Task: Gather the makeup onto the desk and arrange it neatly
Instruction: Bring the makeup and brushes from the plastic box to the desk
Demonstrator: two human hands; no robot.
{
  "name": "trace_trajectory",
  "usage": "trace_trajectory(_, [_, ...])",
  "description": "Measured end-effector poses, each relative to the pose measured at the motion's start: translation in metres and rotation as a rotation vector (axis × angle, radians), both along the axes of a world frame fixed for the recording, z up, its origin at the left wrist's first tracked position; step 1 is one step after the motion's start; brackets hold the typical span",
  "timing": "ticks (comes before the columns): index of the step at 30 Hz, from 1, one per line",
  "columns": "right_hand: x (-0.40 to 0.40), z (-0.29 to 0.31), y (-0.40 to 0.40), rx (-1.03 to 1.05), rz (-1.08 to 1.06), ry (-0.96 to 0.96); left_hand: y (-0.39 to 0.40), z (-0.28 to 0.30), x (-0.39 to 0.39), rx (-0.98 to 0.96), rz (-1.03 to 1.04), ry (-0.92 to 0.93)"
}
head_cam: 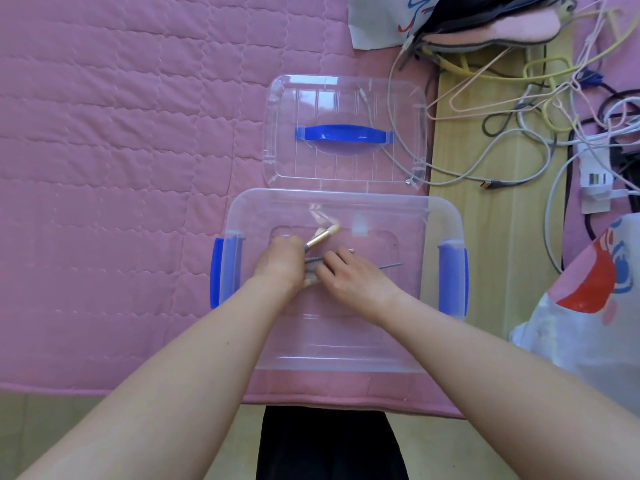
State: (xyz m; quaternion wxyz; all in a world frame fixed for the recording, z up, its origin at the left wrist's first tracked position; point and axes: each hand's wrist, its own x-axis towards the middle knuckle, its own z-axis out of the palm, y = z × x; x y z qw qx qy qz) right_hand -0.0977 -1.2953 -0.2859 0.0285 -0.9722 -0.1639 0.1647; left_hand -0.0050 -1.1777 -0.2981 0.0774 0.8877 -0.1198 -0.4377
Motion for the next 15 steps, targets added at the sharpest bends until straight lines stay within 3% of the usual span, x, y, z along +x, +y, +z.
trace_trajectory(5, [-0.001,-0.009,0.003,-0.017,-0.074,-0.062,0.0,-0.009,0.002,-0.016,0.04,-0.008])
trace_trajectory(8, [0.002,-0.009,0.003,-0.067,-0.086,-0.052,-0.003,-0.006,0.004,0.001,0.01,0.078])
trace_trajectory(15, [0.0,-0.003,0.004,-0.183,-0.093,0.124,0.004,0.018,-0.008,-0.099,0.114,0.165])
